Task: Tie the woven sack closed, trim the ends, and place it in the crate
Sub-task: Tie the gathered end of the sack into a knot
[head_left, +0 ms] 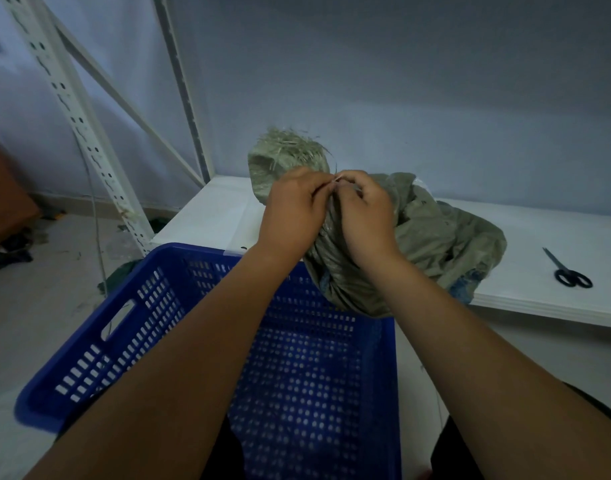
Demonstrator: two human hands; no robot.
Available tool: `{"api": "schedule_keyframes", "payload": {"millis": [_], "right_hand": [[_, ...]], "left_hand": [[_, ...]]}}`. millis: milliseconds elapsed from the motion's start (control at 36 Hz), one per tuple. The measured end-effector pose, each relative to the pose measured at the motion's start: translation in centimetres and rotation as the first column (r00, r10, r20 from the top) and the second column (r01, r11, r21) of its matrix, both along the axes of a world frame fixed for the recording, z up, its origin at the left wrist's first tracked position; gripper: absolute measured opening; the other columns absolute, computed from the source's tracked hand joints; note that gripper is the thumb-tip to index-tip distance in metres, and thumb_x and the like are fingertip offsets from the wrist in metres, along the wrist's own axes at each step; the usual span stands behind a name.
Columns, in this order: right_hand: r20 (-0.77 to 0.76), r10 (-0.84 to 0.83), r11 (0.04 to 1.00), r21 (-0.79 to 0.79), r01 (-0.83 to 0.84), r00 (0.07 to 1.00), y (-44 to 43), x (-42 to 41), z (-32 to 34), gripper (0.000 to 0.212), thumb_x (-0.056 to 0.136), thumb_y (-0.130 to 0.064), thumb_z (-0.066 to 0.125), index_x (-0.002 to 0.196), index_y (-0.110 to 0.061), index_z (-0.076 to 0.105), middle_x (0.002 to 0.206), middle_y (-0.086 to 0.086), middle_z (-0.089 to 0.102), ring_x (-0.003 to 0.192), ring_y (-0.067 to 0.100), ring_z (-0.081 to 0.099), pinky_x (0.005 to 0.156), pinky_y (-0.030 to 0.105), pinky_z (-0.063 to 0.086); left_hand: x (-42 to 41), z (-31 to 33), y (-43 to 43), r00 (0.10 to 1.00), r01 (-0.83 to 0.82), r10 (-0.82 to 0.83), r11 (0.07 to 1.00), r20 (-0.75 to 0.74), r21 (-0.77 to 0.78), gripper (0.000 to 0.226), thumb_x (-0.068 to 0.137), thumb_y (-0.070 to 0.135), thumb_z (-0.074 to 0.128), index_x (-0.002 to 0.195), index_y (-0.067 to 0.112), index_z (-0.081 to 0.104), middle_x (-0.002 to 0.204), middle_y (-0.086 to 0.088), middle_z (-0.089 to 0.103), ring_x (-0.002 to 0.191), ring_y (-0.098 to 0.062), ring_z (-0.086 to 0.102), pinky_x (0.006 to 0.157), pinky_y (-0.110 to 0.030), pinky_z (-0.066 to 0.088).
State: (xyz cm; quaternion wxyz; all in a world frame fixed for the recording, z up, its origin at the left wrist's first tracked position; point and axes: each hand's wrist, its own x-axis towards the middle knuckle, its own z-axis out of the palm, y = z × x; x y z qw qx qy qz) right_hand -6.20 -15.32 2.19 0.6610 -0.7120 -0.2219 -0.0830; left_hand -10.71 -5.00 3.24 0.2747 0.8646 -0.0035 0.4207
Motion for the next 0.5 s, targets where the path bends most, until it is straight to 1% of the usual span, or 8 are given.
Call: {"api": "schedule_keyframes", "payload": {"millis": [56,111,167,194,250,333,417,500], "right_hand": [[-0.014,-0.037,0.998,0.046,0.037,0.999,0.07,0.12,0.04,0.023,0.100,-0.022,0.052,0.090,-0.017,0.072,0.083,0.002,0.072,0.075,0.014,0.063,0.072,0.033,0.051],[-0.020,-0.062,0.995,0.072,0.064,0.998,0.10,0.28,0.00,0.026,0.101,-0.026,0.055,0.086,-0.018,0.074,0.083,0.000,0.073,0.077,0.009,0.064,0.077,0.033,0.053],[-0.025,-0.089,0.993,0.072,0.090,0.996,0.03,0.46,-0.05,0.024,0.099,-0.025,0.058,0.081,-0.025,0.073,0.079,-0.006,0.073,0.076,0.005,0.064,0.077,0.031,0.053],[-0.022,-0.101,0.993,0.066,0.102,0.995,-0.01,0.52,-0.03,0.024,0.099,-0.023,0.060,0.079,-0.028,0.072,0.077,-0.010,0.072,0.074,0.003,0.064,0.077,0.029,0.053],[-0.011,-0.122,0.991,0.050,0.122,0.993,-0.02,0.60,0.00,0.021,0.097,-0.020,0.061,0.079,-0.027,0.069,0.074,-0.013,0.069,0.072,0.001,0.062,0.073,0.028,0.052],[0.015,-0.155,0.988,-0.004,0.155,0.988,0.11,0.67,-0.01,0.016,0.098,-0.022,0.061,0.081,-0.021,0.064,0.074,-0.011,0.066,0.069,0.006,0.061,0.069,0.033,0.052],[0.043,-0.167,0.984,-0.054,0.169,0.985,0.20,0.47,-0.05,0.017,0.100,-0.023,0.058,0.084,-0.018,0.059,0.073,-0.009,0.063,0.066,0.008,0.058,0.065,0.031,0.050],[0.079,-0.193,0.973,-0.110,0.201,0.978,0.09,0.29,-0.03,0.018,0.102,-0.024,0.055,0.086,-0.018,0.057,0.071,-0.011,0.060,0.062,0.004,0.054,0.057,0.022,0.042]], "left_hand": [[0.01,0.04,0.02,1.000,0.010,-0.010,1.000,0.009,0.015,0.022,0.095,0.014,0.061,0.111,0.012,0.075,0.088,-0.007,0.069,0.081,-0.016,0.062,0.076,-0.029,0.050],[0.01,-0.01,-0.05,1.000,0.021,-0.022,0.999,0.015,0.030,0.021,0.094,0.014,0.061,0.109,0.011,0.076,0.086,-0.007,0.070,0.080,-0.016,0.061,0.075,-0.028,0.049],[0.08,-0.19,-0.13,1.000,0.023,-0.024,0.999,0.014,0.042,0.020,0.094,0.014,0.061,0.107,0.011,0.076,0.085,-0.007,0.070,0.080,-0.017,0.061,0.075,-0.031,0.049],[0.14,-0.28,-0.16,1.000,0.021,-0.022,0.999,0.012,0.048,0.020,0.094,0.014,0.061,0.106,0.010,0.076,0.084,-0.008,0.070,0.080,-0.019,0.061,0.075,-0.033,0.050],[0.24,-0.41,-0.25,1.000,0.015,-0.015,0.999,0.008,0.048,0.019,0.094,0.015,0.061,0.104,0.011,0.076,0.083,-0.008,0.069,0.080,-0.021,0.061,0.074,-0.037,0.051],[0.24,-0.49,-0.51,1.000,-0.012,0.012,0.999,0.005,0.037,0.020,0.094,0.020,0.059,0.099,0.012,0.077,0.080,-0.006,0.067,0.077,-0.021,0.060,0.070,-0.039,0.051],[0.17,-0.44,-0.63,1.000,-0.029,0.029,0.999,-0.008,0.043,0.020,0.094,0.024,0.058,0.099,0.015,0.076,0.081,-0.003,0.067,0.078,-0.018,0.058,0.069,-0.034,0.050],[0.01,-0.37,-0.51,0.999,-0.016,0.018,0.996,-0.028,0.091,0.020,0.095,0.023,0.058,0.102,0.015,0.075,0.087,-0.003,0.067,0.083,-0.019,0.059,0.071,-0.030,0.048]]}}
